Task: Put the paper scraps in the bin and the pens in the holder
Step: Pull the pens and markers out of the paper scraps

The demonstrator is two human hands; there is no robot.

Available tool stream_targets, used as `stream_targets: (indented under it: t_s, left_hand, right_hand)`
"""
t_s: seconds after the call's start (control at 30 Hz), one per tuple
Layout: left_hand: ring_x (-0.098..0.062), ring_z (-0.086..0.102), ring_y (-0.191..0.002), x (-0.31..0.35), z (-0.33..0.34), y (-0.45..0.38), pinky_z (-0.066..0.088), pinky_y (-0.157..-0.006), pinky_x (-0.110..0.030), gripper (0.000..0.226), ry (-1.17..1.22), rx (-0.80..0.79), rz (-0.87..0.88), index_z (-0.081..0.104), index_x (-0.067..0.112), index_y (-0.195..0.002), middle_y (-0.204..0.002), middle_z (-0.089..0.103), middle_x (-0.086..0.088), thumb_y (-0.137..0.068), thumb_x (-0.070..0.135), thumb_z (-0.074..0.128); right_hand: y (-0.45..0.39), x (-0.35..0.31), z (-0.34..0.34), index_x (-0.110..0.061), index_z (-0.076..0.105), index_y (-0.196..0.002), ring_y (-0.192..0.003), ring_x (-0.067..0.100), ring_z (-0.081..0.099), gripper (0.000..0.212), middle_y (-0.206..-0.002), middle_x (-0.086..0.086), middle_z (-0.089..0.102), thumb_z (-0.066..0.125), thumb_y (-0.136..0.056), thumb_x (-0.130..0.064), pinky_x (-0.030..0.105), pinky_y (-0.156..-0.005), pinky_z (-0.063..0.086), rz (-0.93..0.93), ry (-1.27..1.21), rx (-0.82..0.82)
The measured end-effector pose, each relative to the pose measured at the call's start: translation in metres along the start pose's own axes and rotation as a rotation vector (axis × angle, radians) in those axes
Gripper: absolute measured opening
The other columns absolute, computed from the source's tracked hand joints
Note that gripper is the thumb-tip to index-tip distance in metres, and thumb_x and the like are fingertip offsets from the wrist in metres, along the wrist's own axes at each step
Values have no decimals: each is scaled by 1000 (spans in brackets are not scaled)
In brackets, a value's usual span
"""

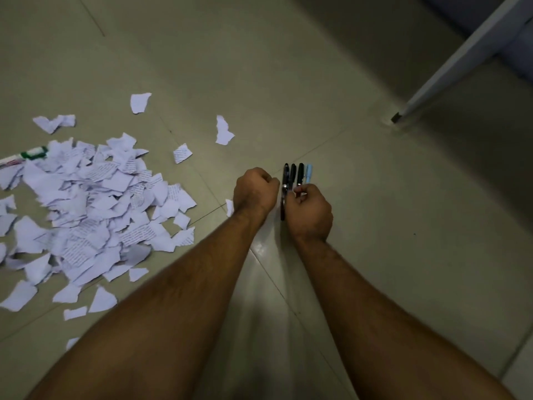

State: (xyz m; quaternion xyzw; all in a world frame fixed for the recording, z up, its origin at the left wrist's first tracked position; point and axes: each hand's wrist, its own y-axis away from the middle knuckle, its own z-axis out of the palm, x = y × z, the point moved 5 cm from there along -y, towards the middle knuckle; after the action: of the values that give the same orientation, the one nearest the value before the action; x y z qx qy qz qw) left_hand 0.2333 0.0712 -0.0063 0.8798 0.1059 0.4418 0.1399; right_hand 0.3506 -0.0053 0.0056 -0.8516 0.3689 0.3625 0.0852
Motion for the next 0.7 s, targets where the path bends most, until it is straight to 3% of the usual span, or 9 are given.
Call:
stream_targets:
  t_s: [0.23,0.37,0.5,0.6,0.7]
  left_hand:
    - [-24,65,-93,-53,-97,-18,41,-72,-23,20,27,232,-101,72,14,-95,-99,73,-2,-86,26,59]
    - [-24,65,-93,-92,-173,-17,41,-70,-24,16,-50,403,-123,70,18,-94,-99,73,-2,-85,25,59]
    - [-26,64,-94,-140,-238,-18,41,-69,-25,17,-100,556,-170,68,17,-98,-102,70,-5,-85,23,59]
    - [-28,64,-97,-165,-258,-20,39,-70,-24,17,-101,587,-202,69,13,-98,-103,71,-7,-88,20,58]
    - [-27,64,-96,-180,-268,-26,41,-69,-24,17,-111,593,-214,71,13,-97,-102,71,-6,-87,21,58]
  right_hand:
    - [35,-75,75,-23,70,-97,-81,19,67,16,-81,-3,72,62,-84,-26,23,-66,42,-130,-81,-134]
    - [80,-123,140,-22,68,-102,-91,21,66,21,-96,-2,71,62,-83,-27,29,-77,48,-356,-102,-302]
    - [120,-162,191,-12,67,-110,-101,28,63,34,-107,6,69,68,-80,-27,34,-87,48,-626,-149,-333]
    - [125,-163,226,-7,64,-119,-112,36,60,54,-118,15,66,64,-81,-46,45,-95,49,-731,-83,-333]
    - [129,-151,246,-9,57,-133,-133,39,46,77,-139,19,55,51,-80,-65,49,-112,35,-767,43,-362]
